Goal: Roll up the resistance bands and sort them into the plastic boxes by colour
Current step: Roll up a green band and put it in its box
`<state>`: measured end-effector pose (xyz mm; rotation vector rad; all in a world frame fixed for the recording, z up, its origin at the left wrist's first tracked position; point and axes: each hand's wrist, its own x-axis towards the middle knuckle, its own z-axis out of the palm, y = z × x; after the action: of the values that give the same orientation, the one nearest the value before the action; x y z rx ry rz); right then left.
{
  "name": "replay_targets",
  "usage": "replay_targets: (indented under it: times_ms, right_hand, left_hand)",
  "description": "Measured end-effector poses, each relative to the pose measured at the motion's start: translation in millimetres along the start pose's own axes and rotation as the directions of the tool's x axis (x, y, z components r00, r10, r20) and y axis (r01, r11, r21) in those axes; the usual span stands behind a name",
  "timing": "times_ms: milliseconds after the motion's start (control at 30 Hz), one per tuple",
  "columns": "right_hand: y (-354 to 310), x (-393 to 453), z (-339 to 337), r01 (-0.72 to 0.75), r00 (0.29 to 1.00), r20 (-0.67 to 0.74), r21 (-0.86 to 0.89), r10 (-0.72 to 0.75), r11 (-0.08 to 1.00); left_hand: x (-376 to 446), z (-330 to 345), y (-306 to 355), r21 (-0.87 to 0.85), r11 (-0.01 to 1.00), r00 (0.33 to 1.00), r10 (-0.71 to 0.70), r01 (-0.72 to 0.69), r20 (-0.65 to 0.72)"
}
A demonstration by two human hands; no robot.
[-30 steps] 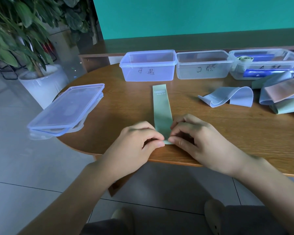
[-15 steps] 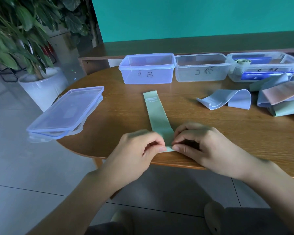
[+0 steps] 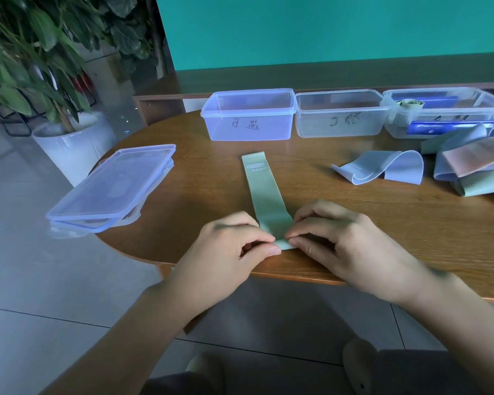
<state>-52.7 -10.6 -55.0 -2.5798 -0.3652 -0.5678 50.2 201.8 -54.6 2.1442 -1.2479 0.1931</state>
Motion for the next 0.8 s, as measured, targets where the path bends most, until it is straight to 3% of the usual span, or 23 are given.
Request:
replay_targets:
  times_ms: [200,467,800]
  right_hand:
    - [5.7,5.4,-1.3,-0.039,0.997,0.063,0.101,0.032,0.994]
    - [11.8,11.4,-1.1,-0.062,0.995,0.08,0.116,0.053,0.991]
    - [10.9,13.0,7.4,-0.021,0.999,-0.026,0.087,0.023,0.996]
  left_hand:
    - [-1.6,2.6,0.8,0.066,0.998,1.0,0.003,-0.002,-0.021]
    - [-0.6,3.8,1.0,0.005,0.999,0.999,-0.032,0.032,-0.024]
    - [3.4,8.2,-2.1,0.072,0.996,0.996,-0.043,0.049,-0.082]
